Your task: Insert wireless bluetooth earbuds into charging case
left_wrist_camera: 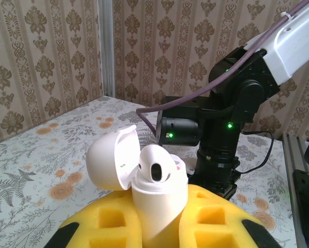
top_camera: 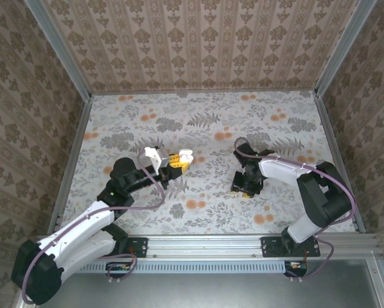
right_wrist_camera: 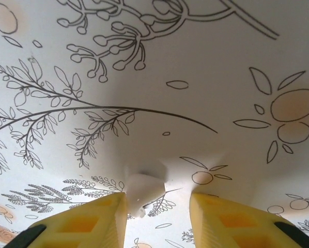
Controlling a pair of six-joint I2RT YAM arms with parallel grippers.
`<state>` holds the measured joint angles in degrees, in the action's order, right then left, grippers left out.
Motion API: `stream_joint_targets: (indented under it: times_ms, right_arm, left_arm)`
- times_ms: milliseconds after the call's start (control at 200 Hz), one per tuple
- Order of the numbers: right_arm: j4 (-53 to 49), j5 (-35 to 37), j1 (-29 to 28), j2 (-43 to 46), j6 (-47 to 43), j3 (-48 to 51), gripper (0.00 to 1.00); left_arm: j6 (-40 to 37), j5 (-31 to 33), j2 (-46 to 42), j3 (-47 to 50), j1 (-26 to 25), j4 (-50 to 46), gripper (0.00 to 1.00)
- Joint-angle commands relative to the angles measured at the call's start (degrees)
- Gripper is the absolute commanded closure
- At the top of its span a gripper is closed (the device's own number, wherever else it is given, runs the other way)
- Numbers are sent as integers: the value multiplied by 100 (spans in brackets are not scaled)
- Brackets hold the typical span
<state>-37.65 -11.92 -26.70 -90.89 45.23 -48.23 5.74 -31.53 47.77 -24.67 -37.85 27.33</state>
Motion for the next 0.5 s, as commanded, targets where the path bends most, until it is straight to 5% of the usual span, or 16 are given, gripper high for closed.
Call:
stream_joint_targets:
  times_ms: [0,495]
  right_arm:
    - [397,278,-59,-262,-233,-252,63]
    - [-22,676,-188,-95,-445,-479,57]
  left_arm:
    - [-102,-55,9,-123,-21,31,100]
    - [-152,-16,13,-109,-21,4,100]
